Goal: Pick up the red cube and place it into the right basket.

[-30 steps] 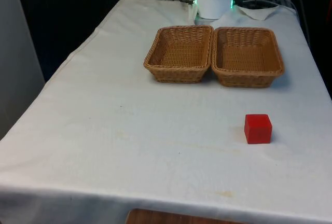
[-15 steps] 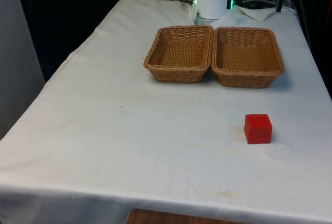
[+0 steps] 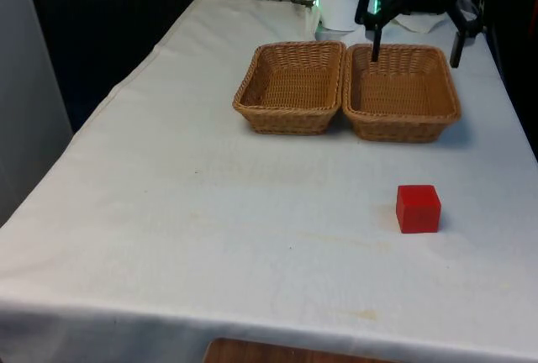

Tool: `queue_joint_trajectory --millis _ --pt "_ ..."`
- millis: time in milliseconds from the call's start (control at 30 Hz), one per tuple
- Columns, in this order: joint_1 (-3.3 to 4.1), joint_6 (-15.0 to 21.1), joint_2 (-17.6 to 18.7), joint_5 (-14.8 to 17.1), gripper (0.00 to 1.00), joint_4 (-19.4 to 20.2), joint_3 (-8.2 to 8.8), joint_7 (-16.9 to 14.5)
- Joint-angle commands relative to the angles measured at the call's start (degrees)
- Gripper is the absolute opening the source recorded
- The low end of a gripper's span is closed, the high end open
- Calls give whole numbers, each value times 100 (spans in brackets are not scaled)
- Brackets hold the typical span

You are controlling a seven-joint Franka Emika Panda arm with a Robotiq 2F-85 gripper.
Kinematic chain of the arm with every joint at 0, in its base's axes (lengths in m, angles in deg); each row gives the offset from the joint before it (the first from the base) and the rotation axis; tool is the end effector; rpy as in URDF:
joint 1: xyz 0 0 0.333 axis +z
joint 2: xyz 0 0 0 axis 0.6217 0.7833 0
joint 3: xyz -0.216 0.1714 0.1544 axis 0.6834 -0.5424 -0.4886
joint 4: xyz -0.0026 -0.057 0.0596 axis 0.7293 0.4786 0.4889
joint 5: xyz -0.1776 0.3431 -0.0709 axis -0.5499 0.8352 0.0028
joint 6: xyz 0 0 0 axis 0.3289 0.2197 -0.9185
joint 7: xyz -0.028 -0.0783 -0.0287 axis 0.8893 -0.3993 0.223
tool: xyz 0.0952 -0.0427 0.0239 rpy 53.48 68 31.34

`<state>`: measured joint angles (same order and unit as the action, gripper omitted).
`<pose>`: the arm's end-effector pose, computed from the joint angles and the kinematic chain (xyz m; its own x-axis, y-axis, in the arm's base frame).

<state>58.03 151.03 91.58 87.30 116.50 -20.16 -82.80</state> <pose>0.7029 0.1040 0.3909 0.9973 0.0170 0.0714 0.0124 -0.9979 0.0638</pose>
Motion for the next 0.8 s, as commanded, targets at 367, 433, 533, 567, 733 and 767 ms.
queue_joint_trajectory --millis 367,433,533,567,733,767 --pt "-11 304 384 63 100 -74 -103 6" --pt "-17 332 418 69 100 -86 -115 -6" --pt "-17 430 544 92 100 -132 -120 -23" --pt "-17 464 584 103 100 -149 -120 -29" --pt "-17 619 802 172 100 -241 -132 -63" --pt "-17 653 837 189 100 -252 -138 -63"
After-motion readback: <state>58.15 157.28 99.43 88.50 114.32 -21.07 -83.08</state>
